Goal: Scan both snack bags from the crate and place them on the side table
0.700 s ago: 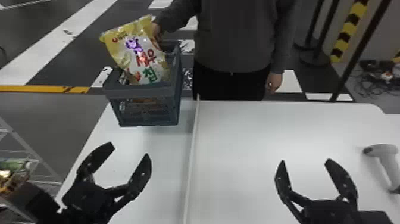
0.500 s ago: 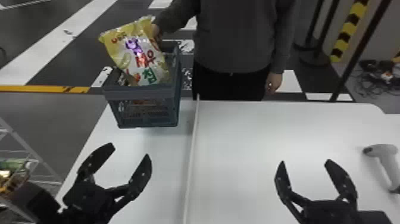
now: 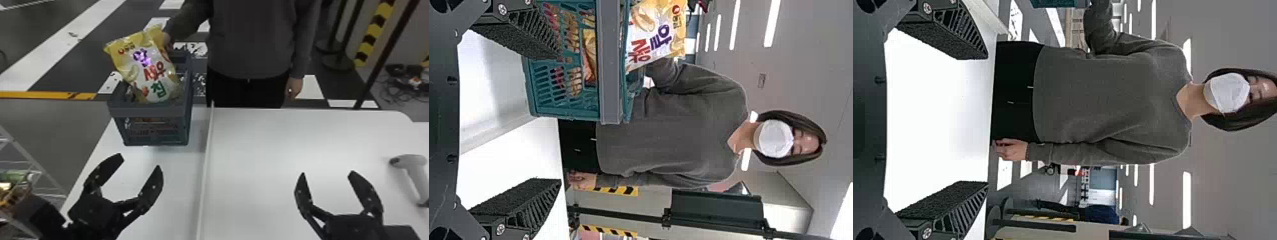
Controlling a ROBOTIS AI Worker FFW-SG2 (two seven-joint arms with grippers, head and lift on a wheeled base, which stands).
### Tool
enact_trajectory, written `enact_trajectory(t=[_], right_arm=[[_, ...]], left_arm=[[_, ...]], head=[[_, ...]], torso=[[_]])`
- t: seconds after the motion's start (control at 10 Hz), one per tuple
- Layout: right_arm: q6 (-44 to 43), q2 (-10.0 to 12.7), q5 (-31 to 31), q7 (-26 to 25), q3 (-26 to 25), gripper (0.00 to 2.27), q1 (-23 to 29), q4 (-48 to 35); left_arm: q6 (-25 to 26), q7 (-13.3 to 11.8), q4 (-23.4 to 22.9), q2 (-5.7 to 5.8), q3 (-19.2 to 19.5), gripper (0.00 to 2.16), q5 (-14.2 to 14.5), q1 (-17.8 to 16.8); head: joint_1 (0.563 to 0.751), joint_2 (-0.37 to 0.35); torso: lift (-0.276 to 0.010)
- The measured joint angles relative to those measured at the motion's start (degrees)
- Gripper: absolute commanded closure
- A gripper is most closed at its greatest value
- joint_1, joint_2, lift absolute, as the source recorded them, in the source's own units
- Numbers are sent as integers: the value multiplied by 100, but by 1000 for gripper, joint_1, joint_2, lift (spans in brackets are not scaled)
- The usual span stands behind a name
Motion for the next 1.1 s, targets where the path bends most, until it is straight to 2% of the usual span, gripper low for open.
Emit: enact_trajectory(t=[1.1], right_arm=[[106, 0, -9, -9, -8, 97, 0, -8]], left_arm=[[201, -10, -41, 0, 24, 124, 11, -4]], head=[[695, 78]], torso=[[-95]])
